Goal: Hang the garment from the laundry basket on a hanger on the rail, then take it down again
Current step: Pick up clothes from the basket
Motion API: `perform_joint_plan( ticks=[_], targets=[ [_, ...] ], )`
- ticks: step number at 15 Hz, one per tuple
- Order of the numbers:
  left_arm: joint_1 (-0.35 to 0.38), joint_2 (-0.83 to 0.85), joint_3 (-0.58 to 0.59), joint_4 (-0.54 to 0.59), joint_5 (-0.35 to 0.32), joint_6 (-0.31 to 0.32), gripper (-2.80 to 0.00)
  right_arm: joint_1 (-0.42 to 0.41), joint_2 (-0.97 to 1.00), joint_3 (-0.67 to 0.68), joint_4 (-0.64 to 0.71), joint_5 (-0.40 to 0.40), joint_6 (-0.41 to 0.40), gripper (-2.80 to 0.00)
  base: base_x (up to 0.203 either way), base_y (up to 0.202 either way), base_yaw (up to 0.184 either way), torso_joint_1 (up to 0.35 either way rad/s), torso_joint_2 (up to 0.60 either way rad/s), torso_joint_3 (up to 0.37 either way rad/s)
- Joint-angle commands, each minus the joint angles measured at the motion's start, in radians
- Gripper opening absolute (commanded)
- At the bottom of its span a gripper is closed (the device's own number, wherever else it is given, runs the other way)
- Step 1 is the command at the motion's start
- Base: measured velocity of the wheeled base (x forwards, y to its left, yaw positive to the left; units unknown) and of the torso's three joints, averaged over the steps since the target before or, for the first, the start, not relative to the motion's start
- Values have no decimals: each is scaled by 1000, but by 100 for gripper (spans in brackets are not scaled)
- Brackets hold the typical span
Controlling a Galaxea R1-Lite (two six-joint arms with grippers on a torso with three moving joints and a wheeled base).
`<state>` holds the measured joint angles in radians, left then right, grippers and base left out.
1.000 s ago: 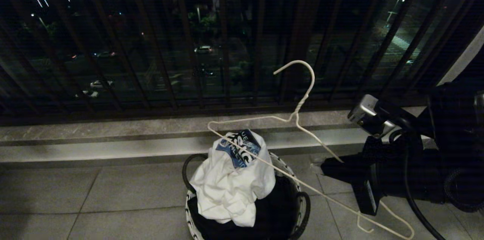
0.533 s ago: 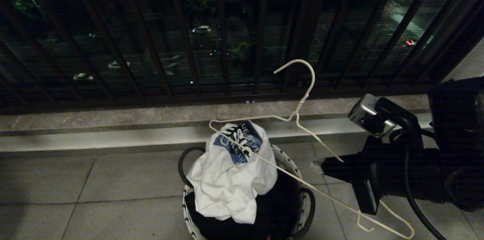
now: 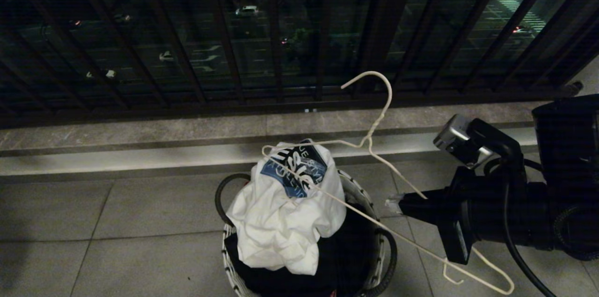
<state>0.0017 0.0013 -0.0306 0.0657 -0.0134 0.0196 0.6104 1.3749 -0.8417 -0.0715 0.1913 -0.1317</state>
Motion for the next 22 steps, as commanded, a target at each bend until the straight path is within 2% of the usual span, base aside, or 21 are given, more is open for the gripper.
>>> perform_joint_plan(
  ticks=[1, 5, 9, 11, 13, 17, 19, 22],
  targets=[
    [1, 0, 0, 0, 0, -1, -280, 0, -4, -4, -1, 0, 0, -280, 0, 0, 0, 3, 5, -38],
    [0, 0, 0, 0, 0, -3, -280, -1, -27, -11, -14, -21, 0, -280, 0, 0, 0, 1, 0, -7],
    [0, 0, 1, 0, 0, 2, -280, -24, -82, -4, -112, -35, 11, -280, 0, 0, 0, 0, 0, 0],
    [0, 0, 0, 0, 0, 4, -280, -23, -88, -5, -123, -32, 56, -280, 0, 0, 0, 0, 0, 0],
    [1, 0, 1, 0, 0, 8, -280, -23, -70, -3, -198, -34, 94, -280, 0, 0, 0, 0, 0, 0],
    [1, 11, -48, 5, -24, 49, -280, -23, -80, -5, -215, -42, 97, -280, 0, 0, 0, 0, 0, 0],
    [1, 106, -95, 5, -73, 83, -280, -23, -86, -10, -214, -62, 96, -280, 0, 0, 0, 0, 0, 0],
    [1, 336, -201, 3, -137, 96, -280, -24, -87, -17, -215, -88, 98, -280, 0, 0, 0, 0, 0, 0]
  ],
)
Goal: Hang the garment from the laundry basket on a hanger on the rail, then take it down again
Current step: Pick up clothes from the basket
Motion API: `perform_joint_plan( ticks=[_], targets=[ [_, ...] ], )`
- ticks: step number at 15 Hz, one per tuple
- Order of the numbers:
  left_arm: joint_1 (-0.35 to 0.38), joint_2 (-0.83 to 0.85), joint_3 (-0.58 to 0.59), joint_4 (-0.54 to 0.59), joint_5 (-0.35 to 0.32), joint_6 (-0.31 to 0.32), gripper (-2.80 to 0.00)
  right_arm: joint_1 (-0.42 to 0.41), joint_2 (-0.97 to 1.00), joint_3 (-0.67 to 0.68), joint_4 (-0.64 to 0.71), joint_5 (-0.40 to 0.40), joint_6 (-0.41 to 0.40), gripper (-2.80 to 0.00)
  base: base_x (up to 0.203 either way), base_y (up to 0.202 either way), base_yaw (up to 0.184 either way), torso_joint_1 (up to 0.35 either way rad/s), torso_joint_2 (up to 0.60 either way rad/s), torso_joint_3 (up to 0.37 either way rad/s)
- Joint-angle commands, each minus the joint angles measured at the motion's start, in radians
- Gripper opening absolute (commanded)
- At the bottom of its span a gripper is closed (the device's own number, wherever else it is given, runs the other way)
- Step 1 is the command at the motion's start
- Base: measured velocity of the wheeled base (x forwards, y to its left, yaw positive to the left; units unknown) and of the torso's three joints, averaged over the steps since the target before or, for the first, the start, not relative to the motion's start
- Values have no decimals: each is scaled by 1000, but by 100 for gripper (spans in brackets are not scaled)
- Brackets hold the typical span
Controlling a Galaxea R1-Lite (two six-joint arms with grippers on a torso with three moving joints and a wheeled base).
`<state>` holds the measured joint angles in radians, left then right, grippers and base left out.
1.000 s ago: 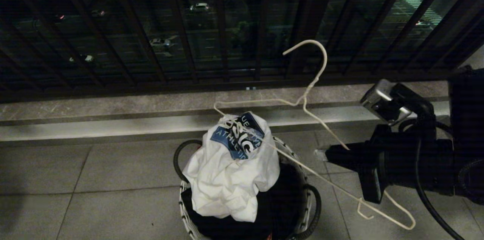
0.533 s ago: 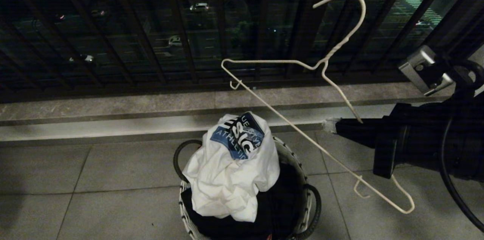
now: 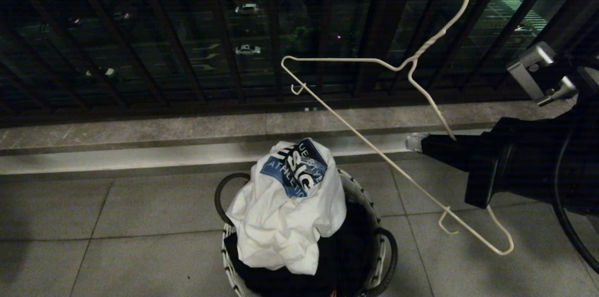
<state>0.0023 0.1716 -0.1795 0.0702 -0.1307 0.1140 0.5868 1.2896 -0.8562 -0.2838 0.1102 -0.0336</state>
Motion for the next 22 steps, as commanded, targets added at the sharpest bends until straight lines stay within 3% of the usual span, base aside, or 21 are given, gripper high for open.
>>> perform_joint_plan(
  ticks=[1, 4, 6, 8, 12, 13, 17, 22],
  targets=[
    [0, 262, -94, -2, -51, 5, -280, 1, 2, -3, -3, -17, 0, -280, 0, 0, 0, 0, 0, 0],
    [-13, 547, -247, -3, -163, 45, -280, -4, 7, -11, -3, -26, 1, -280, 0, 0, 0, 0, 0, 0],
    [-142, 710, -353, -3, -202, 43, -280, -5, 7, -23, -8, -66, 1, -280, 0, 0, 0, 0, 0, 0],
    [-315, 885, -480, -3, -178, 9, -280, -5, 10, -27, -9, -73, 1, -280, 0, 0, 0, 0, 0, 0],
    [-593, 1144, -668, -5, -49, -23, -280, -7, 46, -30, -24, -89, 10, -280, 0, 0, 0, 0, 0, 0],
    [-634, 1183, -698, -5, -27, -29, -280, -8, 63, -32, -38, -98, 17, -280, 0, 0, 0, 0, 0, 0],
    [-632, 1318, -754, -6, 42, -42, -280, -43, 139, -43, -92, -141, 21, -280, 0, 0, 0, 0, 0, 0],
    [-629, 1378, -788, -11, 45, -87, -280, -64, 126, -47, -95, -141, 21, -280, 0, 0, 0, 0, 0, 0]
  ],
)
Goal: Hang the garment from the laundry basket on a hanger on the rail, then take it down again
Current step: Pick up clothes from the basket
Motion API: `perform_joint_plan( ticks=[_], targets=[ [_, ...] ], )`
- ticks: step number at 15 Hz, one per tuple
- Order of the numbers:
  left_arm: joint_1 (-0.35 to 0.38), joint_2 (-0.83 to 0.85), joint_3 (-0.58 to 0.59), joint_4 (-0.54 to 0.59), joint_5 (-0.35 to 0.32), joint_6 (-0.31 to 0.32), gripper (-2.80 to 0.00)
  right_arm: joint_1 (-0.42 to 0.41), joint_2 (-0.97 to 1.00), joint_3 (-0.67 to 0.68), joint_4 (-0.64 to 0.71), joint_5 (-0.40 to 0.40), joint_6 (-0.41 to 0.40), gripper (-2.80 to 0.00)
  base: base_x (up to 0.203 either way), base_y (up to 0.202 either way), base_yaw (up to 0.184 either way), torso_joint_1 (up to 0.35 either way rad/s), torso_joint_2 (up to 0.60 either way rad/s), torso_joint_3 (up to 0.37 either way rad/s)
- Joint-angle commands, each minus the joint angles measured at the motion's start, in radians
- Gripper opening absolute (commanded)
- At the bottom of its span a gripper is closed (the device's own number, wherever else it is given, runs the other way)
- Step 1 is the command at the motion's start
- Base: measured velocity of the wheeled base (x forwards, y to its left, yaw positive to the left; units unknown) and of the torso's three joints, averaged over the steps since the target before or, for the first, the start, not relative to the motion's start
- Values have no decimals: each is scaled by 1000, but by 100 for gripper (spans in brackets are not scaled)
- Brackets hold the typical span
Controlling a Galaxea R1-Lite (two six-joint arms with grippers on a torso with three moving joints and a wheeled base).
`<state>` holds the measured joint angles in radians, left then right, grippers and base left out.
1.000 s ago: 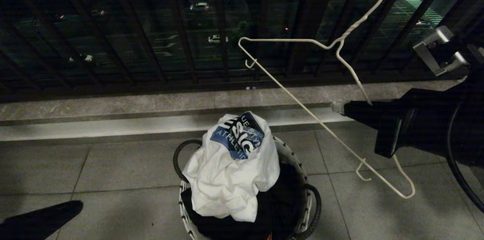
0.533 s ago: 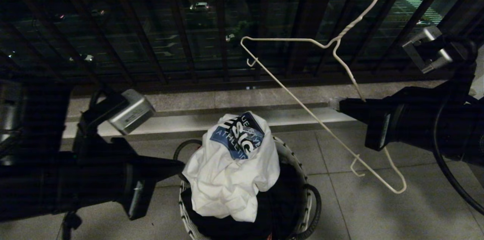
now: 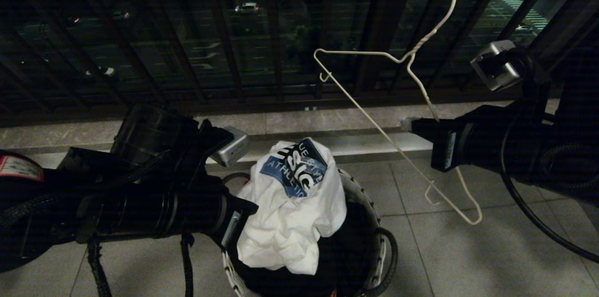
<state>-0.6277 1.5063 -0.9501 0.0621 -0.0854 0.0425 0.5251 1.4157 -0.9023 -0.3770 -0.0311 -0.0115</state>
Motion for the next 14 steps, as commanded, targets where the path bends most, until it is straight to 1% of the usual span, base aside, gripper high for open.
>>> perform_joint_plan(
  ticks=[1, 3, 4, 6, 7, 8, 10, 11, 12, 14],
  targets=[
    [1, 61, -22, -42, -1, -56, -280, -2, 0, -1, -2, 0, -1, -280, 0, 0, 0, 0, 0, 0],
    [1, 92, 1, -154, 2, -79, -280, -4, -7, -1, -2, 0, -1, -280, 0, 0, 0, 0, 0, 0],
    [0, 107, 6, -176, 16, -80, -280, -7, -14, -3, -2, 0, -1, -280, 0, 0, 0, 0, 0, 0],
    [-1, 142, -1, -188, 78, -82, -280, -11, -27, -4, -2, 0, -1, -280, 0, 0, 0, 0, 0, 0],
    [-3, 148, -2, -220, 96, -84, -280, -11, -29, -4, -2, 0, -1, -280, 0, 0, 0, 0, 0, 0],
    [-8, 156, 7, -278, 101, -92, -280, -11, -31, -4, -2, 0, -2, -280, 0, 0, 0, 0, 0, 0],
    [-20, 197, 46, -442, 109, -133, -280, -11, -32, -4, -2, 0, -1, -280, 0, 0, 0, 0, 0, 0],
    [-24, 214, 62, -519, 132, -140, -280, -11, -37, -3, -2, 0, -1, -280, 0, 0, 0, 0, 0, 0],
    [-41, 217, 80, -566, 164, -144, 0, -11, -41, -3, -2, 0, -2, -280, 0, 0, 0, 0, 0, 0],
    [-55, 203, 85, -572, 176, -144, 0, -17, -43, -3, -2, 2, -3, -280, 0, 0, 0, 0, 0, 0]
  ],
)
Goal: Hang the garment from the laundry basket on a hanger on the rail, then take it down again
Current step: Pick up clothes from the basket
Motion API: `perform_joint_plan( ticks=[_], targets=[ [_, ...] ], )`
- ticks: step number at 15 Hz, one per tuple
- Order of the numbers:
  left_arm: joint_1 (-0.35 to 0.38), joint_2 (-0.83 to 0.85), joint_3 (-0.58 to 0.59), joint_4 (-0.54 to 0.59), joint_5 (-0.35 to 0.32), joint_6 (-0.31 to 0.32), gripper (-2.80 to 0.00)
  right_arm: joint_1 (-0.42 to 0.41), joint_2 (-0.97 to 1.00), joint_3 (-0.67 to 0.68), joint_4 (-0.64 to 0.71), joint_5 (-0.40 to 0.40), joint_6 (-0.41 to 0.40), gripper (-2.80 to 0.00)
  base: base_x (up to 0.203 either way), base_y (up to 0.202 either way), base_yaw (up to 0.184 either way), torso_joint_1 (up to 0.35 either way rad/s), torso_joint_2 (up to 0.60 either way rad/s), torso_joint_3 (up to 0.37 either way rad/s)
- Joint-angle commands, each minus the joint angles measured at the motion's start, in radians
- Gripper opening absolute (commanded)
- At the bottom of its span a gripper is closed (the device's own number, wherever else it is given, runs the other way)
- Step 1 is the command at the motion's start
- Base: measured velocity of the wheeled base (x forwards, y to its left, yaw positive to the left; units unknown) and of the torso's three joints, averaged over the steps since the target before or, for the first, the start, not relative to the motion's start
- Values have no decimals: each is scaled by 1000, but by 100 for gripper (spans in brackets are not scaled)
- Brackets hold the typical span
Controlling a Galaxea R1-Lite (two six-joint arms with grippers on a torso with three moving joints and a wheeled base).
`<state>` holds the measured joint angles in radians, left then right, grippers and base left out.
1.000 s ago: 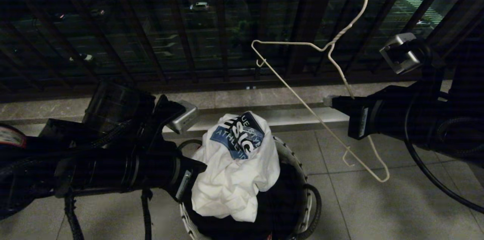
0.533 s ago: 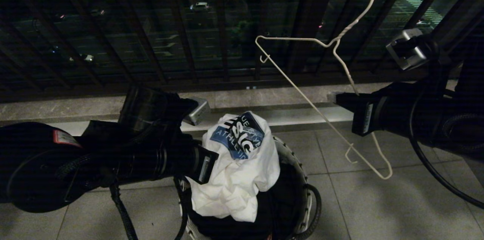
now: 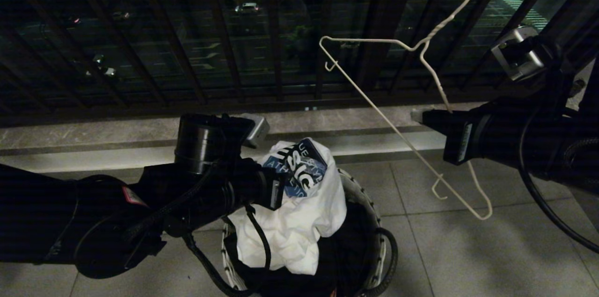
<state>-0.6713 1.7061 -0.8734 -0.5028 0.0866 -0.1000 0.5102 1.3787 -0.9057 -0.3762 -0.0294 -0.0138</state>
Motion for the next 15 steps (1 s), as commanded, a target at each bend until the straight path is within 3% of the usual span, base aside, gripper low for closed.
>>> perform_joint_plan(
  ticks=[1, 8, 10, 15],
  targets=[
    [-11, 9, 10, -8, 5, -1, 0, -2, -6, 1, -3, 0, 0, -280, 0, 0, 0, 0, 0, 0],
    [-7, 61, 22, -17, 23, 5, 0, -3, -7, 2, -3, 0, -2, -280, 0, 0, 0, 0, 0, 0],
    [-2, 90, 23, -65, 26, 6, 0, -4, -12, 2, -3, 0, -1, -280, 0, 0, 0, 0, 0, 0],
    [7, 189, 44, -226, 108, 58, 0, -4, -18, 4, -3, 0, -2, -280, 0, 0, 0, 0, 0, 0]
  ],
)
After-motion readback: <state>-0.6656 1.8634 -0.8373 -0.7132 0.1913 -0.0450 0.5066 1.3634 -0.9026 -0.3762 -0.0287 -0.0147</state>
